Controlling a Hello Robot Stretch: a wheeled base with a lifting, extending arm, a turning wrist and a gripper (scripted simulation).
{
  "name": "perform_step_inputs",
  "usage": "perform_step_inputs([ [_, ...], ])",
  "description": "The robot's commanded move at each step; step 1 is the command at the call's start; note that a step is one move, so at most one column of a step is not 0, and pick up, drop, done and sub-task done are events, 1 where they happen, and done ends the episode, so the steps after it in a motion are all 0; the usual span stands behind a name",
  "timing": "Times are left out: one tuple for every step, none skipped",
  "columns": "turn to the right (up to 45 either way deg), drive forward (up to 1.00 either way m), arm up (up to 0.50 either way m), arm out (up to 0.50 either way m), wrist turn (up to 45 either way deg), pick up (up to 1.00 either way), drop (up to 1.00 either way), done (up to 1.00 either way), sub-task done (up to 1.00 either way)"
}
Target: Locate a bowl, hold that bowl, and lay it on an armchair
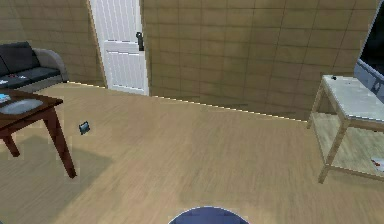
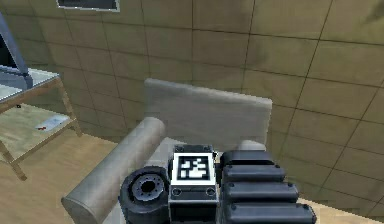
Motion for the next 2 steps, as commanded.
perform_step_inputs([
  [0.0, 0.0, 0.0, 0.48, 0.0, 0.0, 0.0, 0.0, 0.0],
  [0.0, 0.0, 0.0, 0.0, 45.0, 0.0, 0.0, 0.0, 0.0],
])
